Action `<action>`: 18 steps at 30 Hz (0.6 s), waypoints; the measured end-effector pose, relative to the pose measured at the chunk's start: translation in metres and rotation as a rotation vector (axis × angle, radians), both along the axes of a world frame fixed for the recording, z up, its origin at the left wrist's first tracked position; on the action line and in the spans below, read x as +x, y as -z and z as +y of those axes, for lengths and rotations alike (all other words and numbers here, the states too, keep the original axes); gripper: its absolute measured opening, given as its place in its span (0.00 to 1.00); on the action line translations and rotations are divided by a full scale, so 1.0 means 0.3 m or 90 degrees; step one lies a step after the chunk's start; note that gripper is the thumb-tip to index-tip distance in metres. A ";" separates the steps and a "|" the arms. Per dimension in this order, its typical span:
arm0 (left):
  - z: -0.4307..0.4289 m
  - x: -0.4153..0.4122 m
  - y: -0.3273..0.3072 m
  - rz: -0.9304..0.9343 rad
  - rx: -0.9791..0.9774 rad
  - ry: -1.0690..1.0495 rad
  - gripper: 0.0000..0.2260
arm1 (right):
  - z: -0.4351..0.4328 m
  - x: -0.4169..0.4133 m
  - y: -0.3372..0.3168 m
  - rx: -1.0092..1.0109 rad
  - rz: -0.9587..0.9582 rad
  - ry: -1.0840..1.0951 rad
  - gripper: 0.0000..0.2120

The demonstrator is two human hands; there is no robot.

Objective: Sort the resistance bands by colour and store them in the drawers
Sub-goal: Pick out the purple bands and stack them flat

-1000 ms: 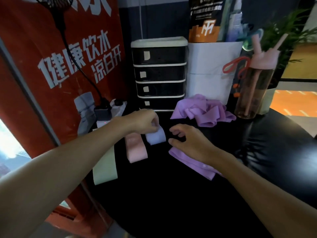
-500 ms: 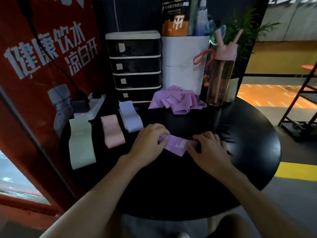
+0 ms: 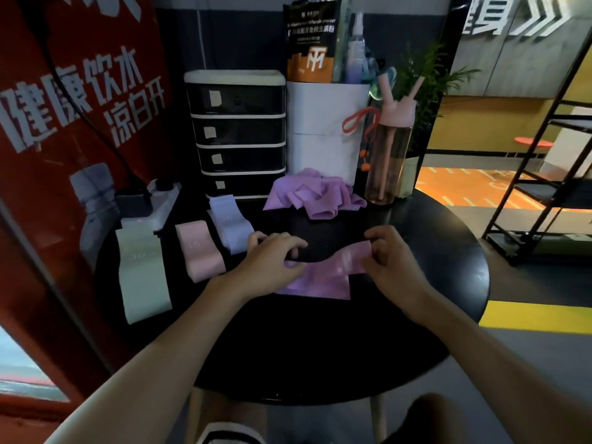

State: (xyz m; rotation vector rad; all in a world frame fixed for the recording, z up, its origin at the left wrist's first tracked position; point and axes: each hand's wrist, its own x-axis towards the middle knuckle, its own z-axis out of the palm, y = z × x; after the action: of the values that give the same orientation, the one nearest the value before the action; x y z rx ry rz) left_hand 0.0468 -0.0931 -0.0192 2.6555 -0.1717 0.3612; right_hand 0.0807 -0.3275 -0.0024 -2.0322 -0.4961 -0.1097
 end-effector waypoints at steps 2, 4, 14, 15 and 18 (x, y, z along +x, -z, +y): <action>0.012 -0.008 -0.017 0.026 0.006 0.026 0.07 | -0.010 -0.004 -0.034 0.069 0.024 0.004 0.16; 0.020 -0.014 -0.023 0.061 -0.003 0.053 0.04 | -0.022 -0.008 -0.068 0.111 0.040 0.006 0.16; -0.099 -0.053 -0.039 0.143 -0.324 0.150 0.25 | -0.030 -0.075 -0.177 0.198 0.041 0.015 0.14; -0.116 -0.053 -0.046 0.151 -0.382 0.158 0.24 | -0.030 -0.079 -0.186 0.233 0.062 0.010 0.14; -0.154 -0.058 -0.075 0.174 -0.499 0.181 0.14 | -0.030 -0.088 -0.211 0.326 0.104 -0.025 0.12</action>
State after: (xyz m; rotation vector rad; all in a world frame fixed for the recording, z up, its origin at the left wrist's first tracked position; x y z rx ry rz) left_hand 0.0292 -0.1393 0.0032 1.8457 -0.2534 -0.0375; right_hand 0.0544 -0.3366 0.0610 -1.5142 -0.3595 -0.0403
